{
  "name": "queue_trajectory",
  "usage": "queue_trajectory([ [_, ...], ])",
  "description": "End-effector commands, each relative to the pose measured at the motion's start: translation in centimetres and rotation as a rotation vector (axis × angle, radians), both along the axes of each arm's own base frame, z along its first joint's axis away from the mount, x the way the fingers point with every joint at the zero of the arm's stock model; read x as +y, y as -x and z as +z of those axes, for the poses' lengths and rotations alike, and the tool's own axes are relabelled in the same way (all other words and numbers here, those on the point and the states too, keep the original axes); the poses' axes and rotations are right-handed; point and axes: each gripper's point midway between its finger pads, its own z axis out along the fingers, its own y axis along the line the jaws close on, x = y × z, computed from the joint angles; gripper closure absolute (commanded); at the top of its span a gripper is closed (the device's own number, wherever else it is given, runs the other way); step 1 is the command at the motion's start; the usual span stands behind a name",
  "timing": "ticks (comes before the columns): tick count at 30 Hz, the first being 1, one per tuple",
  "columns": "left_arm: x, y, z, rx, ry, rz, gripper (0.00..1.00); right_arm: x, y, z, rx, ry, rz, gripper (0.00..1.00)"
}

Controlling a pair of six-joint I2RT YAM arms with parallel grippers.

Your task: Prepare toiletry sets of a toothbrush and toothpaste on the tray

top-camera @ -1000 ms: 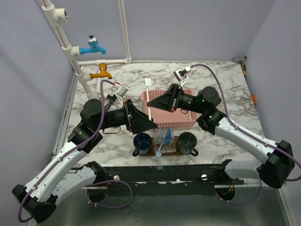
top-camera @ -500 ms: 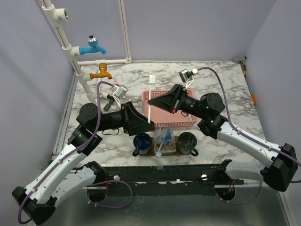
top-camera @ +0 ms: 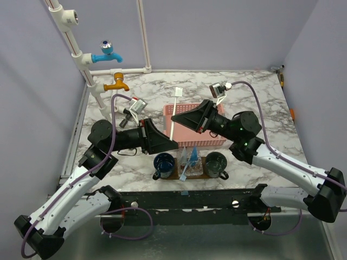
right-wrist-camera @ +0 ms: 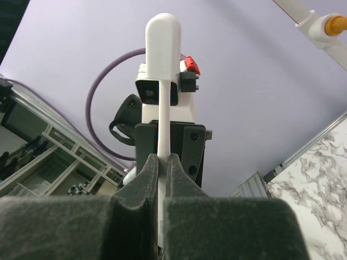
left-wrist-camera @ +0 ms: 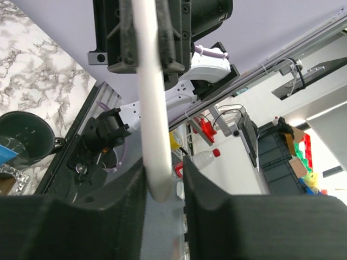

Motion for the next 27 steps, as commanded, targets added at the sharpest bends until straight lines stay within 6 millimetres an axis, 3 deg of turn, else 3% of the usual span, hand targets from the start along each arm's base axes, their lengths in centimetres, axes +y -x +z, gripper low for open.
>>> queue_trajectory([
  [1,0.4,0.8,1.0,-0.037,0.031,-0.029,0.77,-0.7,0.1,0.8,-0.040,-0.025,-0.046,1.00],
  [6,0.4,0.9,1.0,-0.035,0.033,-0.032,1.00,-0.9,0.1,0.6,-0.042,-0.012,-0.063,1.00],
  [9,0.4,1.0,0.9,-0.036,0.031,-0.032,1.00,-0.9,0.1,0.3,-0.039,0.001,-0.062,0.96],
  [13,0.5,1.0,0.6,-0.035,0.018,-0.027,1.00,-1.0,0.5,-0.2,-0.042,0.025,-0.051,0.66],
  [17,0.7,1.2,-0.3,-0.032,-0.005,-0.022,1.00,-1.1,1.0,-0.5,-0.065,0.072,-0.039,0.51],
  [27,2.0,3.3,-2.5,-0.064,-0.109,-0.062,1.00,-1.5,3.2,-0.8,-0.184,0.290,0.038,0.41],
])
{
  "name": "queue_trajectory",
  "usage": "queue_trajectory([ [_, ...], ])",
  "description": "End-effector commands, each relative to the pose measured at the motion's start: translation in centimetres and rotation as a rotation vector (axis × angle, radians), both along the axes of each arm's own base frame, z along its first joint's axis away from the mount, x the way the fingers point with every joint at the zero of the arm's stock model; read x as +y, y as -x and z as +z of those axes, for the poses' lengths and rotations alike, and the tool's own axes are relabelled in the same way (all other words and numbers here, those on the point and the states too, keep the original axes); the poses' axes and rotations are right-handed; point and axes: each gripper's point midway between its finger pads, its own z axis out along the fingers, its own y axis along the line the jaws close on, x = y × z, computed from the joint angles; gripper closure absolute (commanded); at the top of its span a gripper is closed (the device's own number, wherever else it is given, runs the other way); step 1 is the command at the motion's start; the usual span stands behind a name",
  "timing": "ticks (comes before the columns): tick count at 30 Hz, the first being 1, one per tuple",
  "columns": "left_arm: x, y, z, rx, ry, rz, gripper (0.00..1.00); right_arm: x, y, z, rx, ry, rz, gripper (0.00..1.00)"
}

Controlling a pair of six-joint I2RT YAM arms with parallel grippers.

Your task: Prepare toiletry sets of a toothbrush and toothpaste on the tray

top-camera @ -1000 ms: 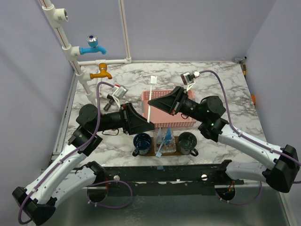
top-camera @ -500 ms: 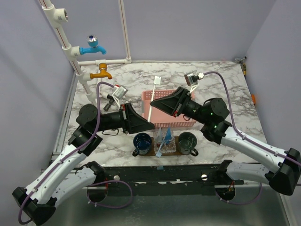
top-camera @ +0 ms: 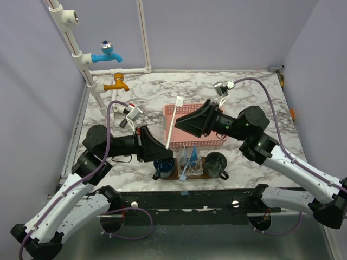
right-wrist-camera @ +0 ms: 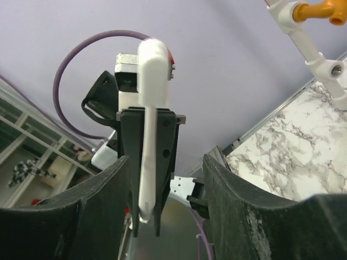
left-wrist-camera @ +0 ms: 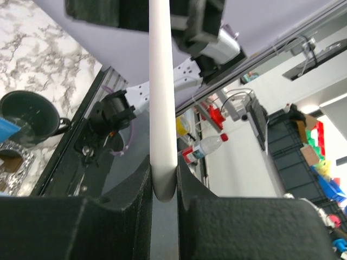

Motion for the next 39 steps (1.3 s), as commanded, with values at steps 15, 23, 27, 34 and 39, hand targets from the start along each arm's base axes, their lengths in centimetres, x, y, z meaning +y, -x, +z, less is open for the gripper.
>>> queue_trajectory([
  [15,3.1,5.5,-3.5,-0.122,-0.159,-0.152,1.00,-1.4,4.1,-0.5,-0.168,0.327,0.192,0.33],
  [23,4.0,7.2,-4.0,-0.165,-0.169,-0.209,1.00,-1.5,6.1,-0.3,-0.175,0.311,0.305,0.33],
  [27,4.4,7.9,-4.4,-0.189,-0.187,-0.243,1.00,-1.2,7.5,-0.3,-0.164,0.276,0.411,0.33],
  [34,4.8,8.7,-5.4,-0.192,-0.212,-0.288,1.00,-1.0,8.0,-0.1,-0.165,0.250,0.458,0.33],
  [39,5.0,8.7,-6.3,-0.179,-0.247,-0.302,1.00,-0.7,7.9,0.0,-0.156,0.253,0.476,0.34],
])
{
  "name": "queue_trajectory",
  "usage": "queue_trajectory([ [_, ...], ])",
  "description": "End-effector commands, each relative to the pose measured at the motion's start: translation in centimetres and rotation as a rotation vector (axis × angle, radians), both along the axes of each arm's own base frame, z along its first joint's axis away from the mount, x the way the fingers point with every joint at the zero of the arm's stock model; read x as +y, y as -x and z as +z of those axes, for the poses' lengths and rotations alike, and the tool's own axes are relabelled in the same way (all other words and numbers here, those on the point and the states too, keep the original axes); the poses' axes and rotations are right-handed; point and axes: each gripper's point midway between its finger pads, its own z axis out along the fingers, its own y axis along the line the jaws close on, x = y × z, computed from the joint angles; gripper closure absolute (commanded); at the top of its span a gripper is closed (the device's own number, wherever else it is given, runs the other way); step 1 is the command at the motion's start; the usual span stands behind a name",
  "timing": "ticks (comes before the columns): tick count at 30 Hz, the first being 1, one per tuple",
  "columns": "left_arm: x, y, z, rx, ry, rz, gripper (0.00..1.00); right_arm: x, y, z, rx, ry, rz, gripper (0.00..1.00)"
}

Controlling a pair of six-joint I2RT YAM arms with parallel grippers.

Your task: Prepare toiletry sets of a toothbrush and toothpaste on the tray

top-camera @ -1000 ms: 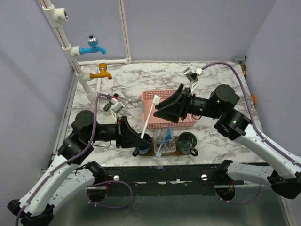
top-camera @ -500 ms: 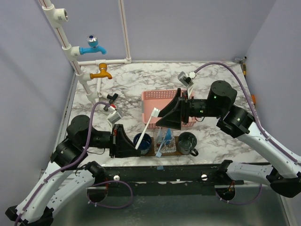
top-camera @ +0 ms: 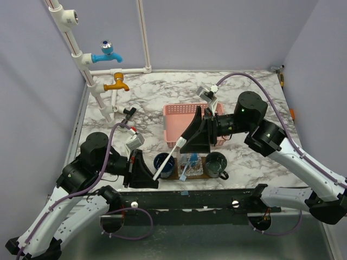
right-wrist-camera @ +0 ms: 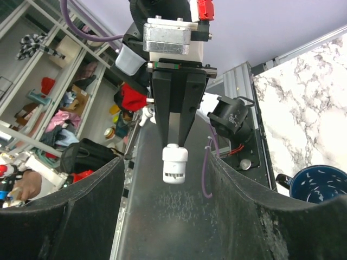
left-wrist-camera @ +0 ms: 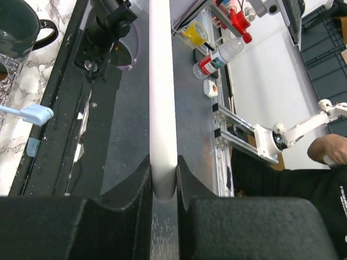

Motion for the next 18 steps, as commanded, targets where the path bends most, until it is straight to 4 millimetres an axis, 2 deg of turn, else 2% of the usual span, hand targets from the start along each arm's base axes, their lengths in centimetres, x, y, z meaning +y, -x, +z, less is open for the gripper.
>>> queue_trajectory([
  [1,0.6,0.8,-0.2,-0.027,-0.019,-0.046,1.00,0.2,0.6,0.5,0.006,-0.010,0.059,0.36],
  [11,0.6,0.9,-0.5,-0.024,-0.021,-0.060,1.00,0.6,0.4,-0.3,0.026,0.020,0.076,0.51],
  [18,0.6,0.9,-0.6,-0.023,-0.024,-0.059,1.00,0.8,0.4,-0.7,0.035,0.027,0.088,0.71],
])
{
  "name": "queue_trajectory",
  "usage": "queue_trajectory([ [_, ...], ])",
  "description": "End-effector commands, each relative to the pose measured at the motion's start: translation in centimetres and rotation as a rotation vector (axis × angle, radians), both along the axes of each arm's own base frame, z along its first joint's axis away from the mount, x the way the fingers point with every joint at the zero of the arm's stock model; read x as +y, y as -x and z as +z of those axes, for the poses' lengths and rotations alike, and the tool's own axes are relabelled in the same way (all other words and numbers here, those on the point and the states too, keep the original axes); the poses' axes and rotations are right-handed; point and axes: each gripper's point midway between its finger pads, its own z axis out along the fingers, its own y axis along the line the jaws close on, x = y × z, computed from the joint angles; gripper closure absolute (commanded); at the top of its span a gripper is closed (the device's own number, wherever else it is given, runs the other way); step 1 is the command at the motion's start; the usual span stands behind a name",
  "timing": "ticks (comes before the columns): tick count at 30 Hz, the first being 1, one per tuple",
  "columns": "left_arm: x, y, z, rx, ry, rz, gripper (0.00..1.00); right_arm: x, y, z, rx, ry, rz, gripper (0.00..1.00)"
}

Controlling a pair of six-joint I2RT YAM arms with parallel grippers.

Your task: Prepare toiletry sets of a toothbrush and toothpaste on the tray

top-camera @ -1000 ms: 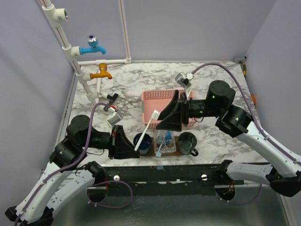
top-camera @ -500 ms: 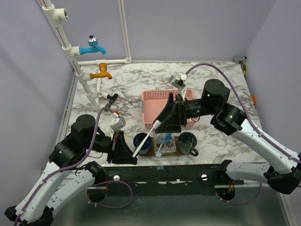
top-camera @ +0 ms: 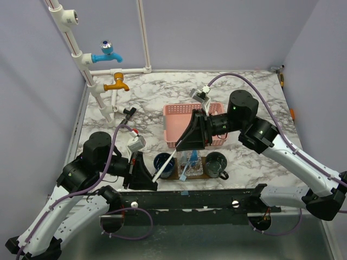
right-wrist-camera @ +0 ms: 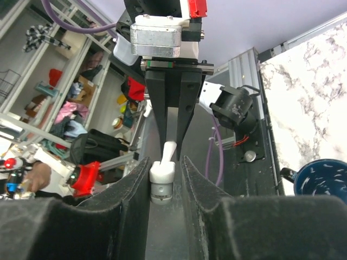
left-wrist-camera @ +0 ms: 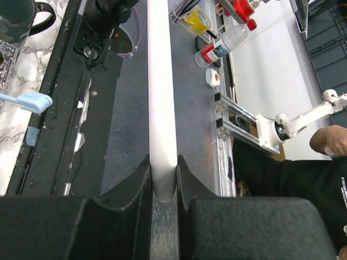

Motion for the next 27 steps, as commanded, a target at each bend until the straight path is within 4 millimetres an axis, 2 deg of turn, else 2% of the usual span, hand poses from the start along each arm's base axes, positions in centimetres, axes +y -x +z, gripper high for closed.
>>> queue_trajectory([
  [1,0.2,0.5,0.6,-0.024,0.020,-0.027,1.00,-0.1,0.6,0.7,-0.002,-0.012,0.041,0.75],
  [4,0.1,0.3,0.6,-0.021,0.016,-0.021,1.00,-0.2,0.8,0.6,0.001,-0.011,0.047,0.93],
  [6,0.1,0.2,0.6,-0.019,0.012,-0.016,1.00,-0.3,0.8,0.6,-0.003,-0.010,0.047,1.00],
  [7,0.0,0.1,0.6,-0.019,0.011,-0.014,0.96,-0.3,0.8,0.6,-0.001,-0.006,0.043,1.00],
  [9,-0.1,-0.1,0.7,-0.016,0.009,-0.008,0.79,-0.4,0.8,0.5,-0.002,-0.002,0.040,1.00],
  [10,-0.2,-0.2,0.7,-0.015,0.010,-0.006,0.75,-0.4,0.7,0.5,-0.001,0.003,0.034,1.00],
  [12,-0.4,-0.6,0.8,-0.015,0.009,0.004,0.57,-0.5,0.4,0.4,-0.007,0.017,0.004,1.00],
  [17,-0.8,-1.7,1.0,-0.010,-0.003,0.054,0.27,-0.9,-0.8,0.3,-0.032,0.055,-0.101,1.00],
  [22,-1.4,-3.3,1.2,-0.013,-0.011,0.127,0.06,-1.9,-2.0,-0.2,-0.054,0.124,-0.215,1.00],
  [27,-1.7,-5.6,1.5,-0.039,-0.032,0.239,0.01,-2.7,-2.6,-0.7,-0.074,0.185,-0.287,1.00],
])
